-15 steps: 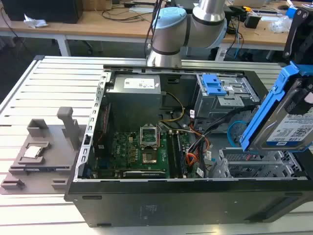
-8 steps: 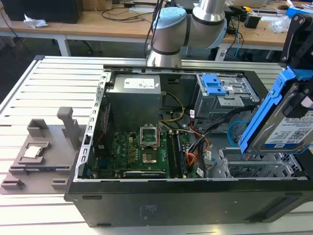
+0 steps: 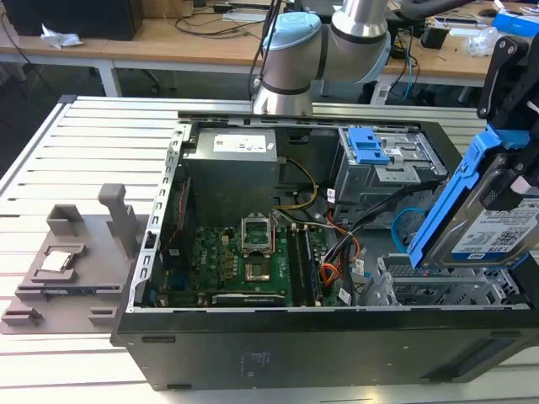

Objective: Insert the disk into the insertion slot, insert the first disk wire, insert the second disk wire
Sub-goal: 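Insert the disk into the insertion slot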

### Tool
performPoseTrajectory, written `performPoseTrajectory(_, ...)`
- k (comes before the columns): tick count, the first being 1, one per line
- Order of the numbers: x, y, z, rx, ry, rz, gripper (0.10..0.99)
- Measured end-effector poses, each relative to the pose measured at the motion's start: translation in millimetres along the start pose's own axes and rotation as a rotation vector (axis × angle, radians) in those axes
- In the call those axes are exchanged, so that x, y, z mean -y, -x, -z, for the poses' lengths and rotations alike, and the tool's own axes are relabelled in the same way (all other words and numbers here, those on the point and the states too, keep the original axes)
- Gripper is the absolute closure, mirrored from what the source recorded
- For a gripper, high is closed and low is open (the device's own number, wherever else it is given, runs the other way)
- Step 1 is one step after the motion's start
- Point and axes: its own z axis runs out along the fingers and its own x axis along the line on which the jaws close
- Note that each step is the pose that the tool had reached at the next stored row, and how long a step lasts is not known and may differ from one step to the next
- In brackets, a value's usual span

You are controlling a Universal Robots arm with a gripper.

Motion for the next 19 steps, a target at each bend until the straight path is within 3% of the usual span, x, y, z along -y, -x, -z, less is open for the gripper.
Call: performPoseTrajectory(19,0.7,0.0,-16.9,0.0001,0.0,0.0,0.722)
